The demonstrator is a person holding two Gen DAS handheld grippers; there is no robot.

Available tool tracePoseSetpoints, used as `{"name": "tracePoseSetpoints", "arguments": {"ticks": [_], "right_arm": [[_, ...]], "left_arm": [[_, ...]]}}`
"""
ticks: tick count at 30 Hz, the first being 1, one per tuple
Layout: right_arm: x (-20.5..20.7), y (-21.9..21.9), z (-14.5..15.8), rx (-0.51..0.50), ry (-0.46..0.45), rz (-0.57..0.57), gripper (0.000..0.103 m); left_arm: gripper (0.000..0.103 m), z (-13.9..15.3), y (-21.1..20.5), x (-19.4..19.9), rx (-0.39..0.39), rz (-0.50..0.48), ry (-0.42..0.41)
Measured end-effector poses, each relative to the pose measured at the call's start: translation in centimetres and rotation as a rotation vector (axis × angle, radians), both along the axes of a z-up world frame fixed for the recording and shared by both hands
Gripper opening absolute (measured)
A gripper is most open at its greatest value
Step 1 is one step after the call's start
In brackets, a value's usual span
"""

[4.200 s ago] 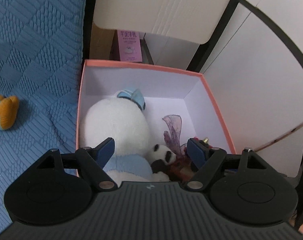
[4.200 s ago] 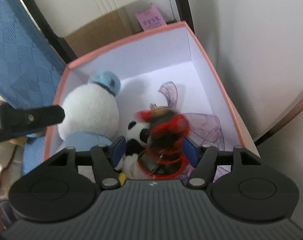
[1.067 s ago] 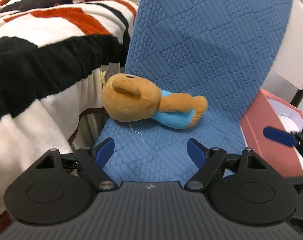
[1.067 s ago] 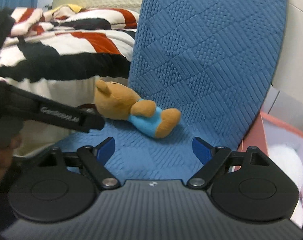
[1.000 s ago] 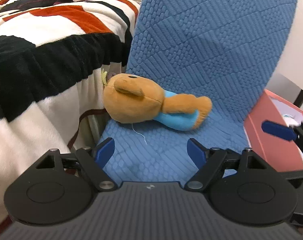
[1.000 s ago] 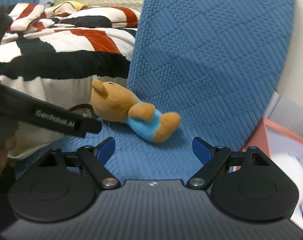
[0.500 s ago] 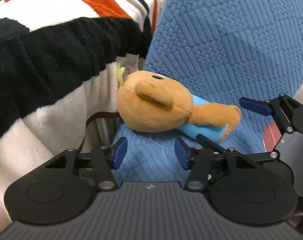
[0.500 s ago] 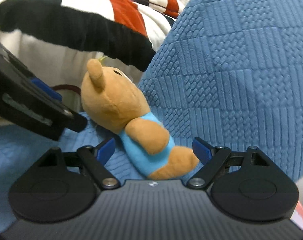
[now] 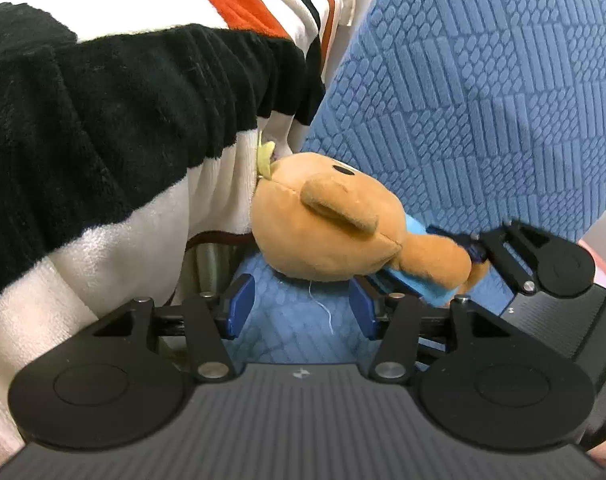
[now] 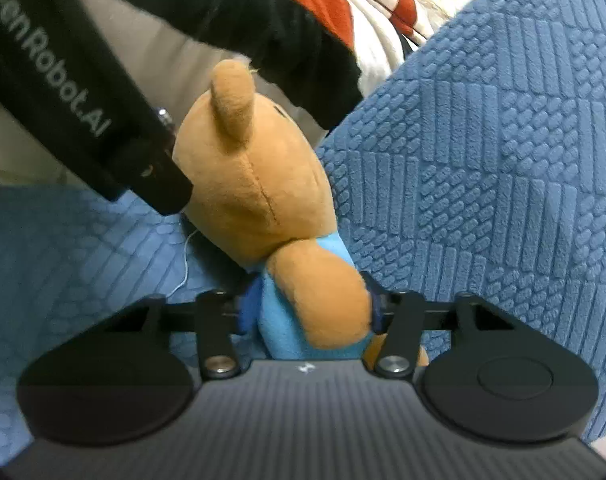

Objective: Organize objects
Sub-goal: 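Close right tool on teddy bear's blue shirt while left tool approaches pink bunny, then lift teddy bear with right tool while left tool grasps pink bunny's leg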

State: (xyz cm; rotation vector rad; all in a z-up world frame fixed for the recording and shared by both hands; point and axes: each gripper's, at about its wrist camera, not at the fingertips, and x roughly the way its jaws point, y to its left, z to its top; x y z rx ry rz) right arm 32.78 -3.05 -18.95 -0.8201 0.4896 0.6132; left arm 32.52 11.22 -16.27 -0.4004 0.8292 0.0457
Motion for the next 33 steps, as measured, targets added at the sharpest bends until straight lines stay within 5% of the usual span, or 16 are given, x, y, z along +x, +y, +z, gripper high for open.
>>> {"name": "tracePoseSetpoints", "arguments": {"ticks": [11,19,25,33], "right_arm": [[0.9,-4.6,4.4,0.316,0.201,-0.340,0.043],[1.2,-9.4,4.6,0.584,0.385,-0.610,0.042],[2.3,-8.7,3.8,0.564,0.395,-0.595,0.047],[3.1,-6.9,3.2,0.514,0.369,-0.579,0.047]], "left_arm": [[0.059,0.0,-0.6,0.0,-0.019,0.002,-0.018],[0.059,-0.7,-0.9,2.6,-0.065,0.021,-0.006],[0.059,-1.5,-1.8,5.2,0.044,0.030,0.008],[0.051,-2.8,-1.0,8.6,0.033,0.091,0.074]]}}
